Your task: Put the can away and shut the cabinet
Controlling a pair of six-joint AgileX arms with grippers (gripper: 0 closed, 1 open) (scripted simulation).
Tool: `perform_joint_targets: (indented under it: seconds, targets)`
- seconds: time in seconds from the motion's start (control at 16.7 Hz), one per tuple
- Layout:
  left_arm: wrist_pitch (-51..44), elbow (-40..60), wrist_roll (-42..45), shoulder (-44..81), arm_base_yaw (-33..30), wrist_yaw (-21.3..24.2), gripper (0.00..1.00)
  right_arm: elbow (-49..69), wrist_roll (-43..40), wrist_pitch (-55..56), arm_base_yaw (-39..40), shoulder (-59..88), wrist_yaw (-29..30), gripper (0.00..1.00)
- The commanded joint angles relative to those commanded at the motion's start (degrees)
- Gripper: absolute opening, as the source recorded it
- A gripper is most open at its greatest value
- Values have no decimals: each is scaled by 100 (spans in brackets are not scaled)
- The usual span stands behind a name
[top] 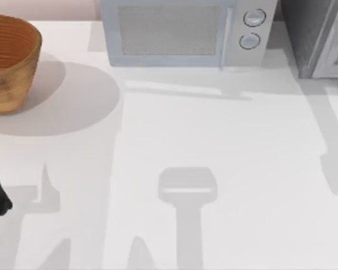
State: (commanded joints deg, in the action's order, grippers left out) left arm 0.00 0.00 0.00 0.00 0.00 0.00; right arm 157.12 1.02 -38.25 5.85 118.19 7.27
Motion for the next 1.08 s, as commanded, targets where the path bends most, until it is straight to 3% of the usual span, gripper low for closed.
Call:
perform_joint_targets:
  seconds: [0.36, 1.08]
  targets:
    - [0, 0, 0, 0, 0, 0, 100, 153, -1, -71, -27, 156, -25, 0]
    - [0, 0, 0, 0, 0, 0, 100, 153, -1, -71, -27, 156, -25, 90]
